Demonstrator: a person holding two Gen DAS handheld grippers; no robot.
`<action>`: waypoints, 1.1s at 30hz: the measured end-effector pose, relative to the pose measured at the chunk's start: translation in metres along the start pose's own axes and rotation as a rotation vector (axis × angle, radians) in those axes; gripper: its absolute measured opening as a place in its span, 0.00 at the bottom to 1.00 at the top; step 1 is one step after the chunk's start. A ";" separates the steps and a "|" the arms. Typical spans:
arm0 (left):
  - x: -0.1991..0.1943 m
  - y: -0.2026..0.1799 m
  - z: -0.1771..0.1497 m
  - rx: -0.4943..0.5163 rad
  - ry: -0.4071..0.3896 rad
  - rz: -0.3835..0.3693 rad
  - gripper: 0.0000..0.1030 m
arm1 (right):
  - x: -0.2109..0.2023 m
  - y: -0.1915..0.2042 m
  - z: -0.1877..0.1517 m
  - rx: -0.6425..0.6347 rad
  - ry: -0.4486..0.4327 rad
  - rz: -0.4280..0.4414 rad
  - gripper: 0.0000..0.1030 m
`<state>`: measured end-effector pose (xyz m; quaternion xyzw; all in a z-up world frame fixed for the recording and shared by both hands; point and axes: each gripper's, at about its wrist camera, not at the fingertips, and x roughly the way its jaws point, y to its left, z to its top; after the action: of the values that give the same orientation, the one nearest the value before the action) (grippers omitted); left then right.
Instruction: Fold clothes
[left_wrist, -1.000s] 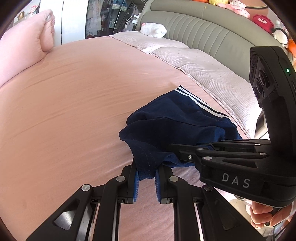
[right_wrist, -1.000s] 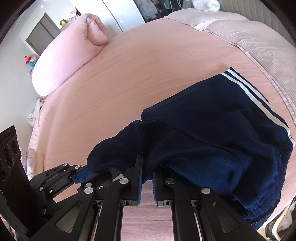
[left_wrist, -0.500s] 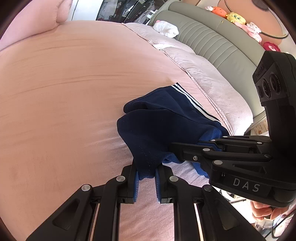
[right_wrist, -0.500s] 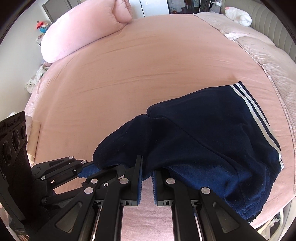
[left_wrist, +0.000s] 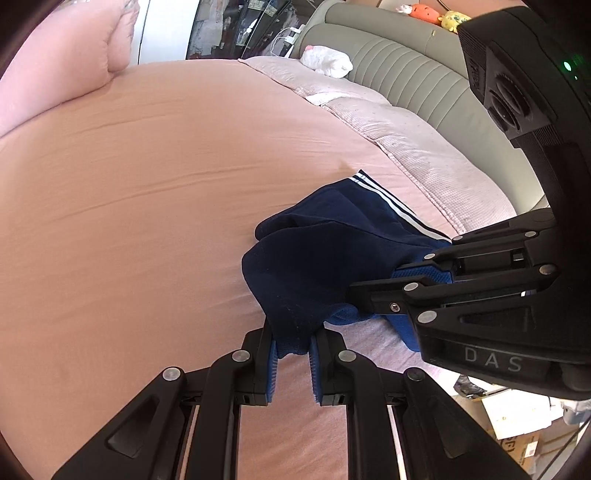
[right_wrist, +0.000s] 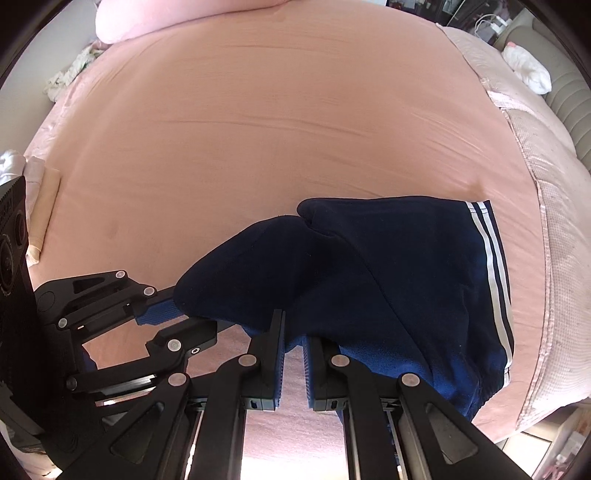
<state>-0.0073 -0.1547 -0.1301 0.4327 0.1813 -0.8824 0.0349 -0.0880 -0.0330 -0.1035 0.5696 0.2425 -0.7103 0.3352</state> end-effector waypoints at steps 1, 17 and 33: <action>-0.004 0.003 -0.002 -0.004 0.003 0.013 0.12 | -0.001 0.001 -0.002 0.037 -0.006 0.024 0.07; -0.054 0.048 -0.031 -0.095 0.059 0.161 0.12 | -0.012 0.051 -0.007 0.118 -0.008 0.141 0.07; -0.069 0.039 -0.020 -0.073 0.063 0.271 0.13 | 0.014 0.043 0.023 0.003 -0.007 0.127 0.07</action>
<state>0.0599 -0.1906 -0.0990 0.4793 0.1539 -0.8484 0.1638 -0.0722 -0.0811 -0.1099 0.5820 0.2037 -0.6898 0.3796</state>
